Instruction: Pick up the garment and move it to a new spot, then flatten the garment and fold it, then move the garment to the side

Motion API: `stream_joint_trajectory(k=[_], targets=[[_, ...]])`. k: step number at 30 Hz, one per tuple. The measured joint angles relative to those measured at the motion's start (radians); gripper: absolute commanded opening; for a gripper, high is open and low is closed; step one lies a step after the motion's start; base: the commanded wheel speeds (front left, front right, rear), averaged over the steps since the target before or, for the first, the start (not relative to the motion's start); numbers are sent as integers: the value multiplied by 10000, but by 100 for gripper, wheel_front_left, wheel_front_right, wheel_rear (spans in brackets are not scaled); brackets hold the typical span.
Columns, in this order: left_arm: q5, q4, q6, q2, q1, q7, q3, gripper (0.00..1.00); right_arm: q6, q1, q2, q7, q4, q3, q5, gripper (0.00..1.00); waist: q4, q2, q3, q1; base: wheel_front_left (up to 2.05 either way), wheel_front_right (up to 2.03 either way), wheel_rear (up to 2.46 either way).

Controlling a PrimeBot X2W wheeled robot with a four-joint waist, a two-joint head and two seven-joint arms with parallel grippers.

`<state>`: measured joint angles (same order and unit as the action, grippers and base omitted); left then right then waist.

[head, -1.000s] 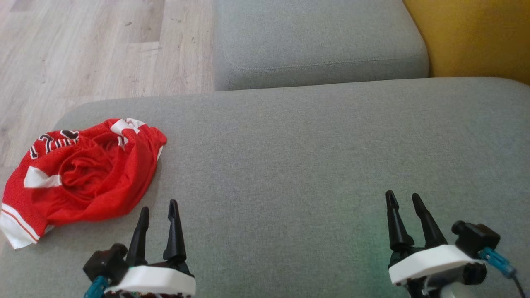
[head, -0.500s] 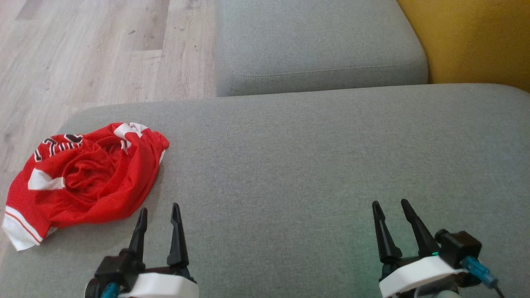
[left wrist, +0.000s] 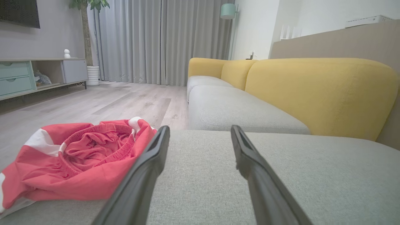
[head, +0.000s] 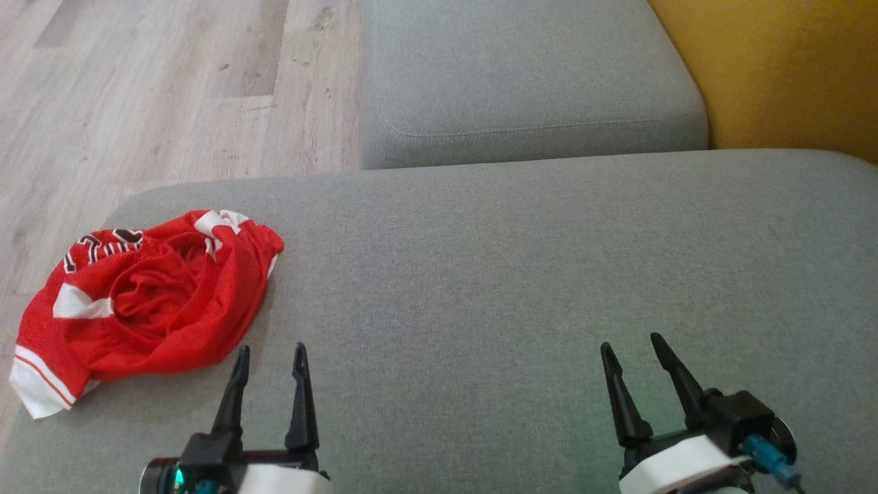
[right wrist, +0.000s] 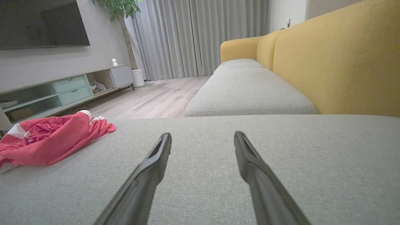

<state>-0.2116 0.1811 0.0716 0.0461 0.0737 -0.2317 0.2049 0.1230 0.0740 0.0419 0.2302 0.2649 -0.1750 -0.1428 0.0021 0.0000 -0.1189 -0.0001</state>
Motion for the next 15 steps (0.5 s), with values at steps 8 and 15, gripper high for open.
stream_joint_trajectory(k=[8, 15], targets=[[732, 105, 0, 8, 184, -205, 180, 100, 0, 9, 0, 180, -8, -25, 736, 100, -23, 0, -3, 0, 0, 0, 0], [731, 291, -2, 10, 184, -205, 157, 100, 2, 21, 2, 180, -6, 25, 736, 100, -8, 0, 7, 0, 0, 0, 0]])
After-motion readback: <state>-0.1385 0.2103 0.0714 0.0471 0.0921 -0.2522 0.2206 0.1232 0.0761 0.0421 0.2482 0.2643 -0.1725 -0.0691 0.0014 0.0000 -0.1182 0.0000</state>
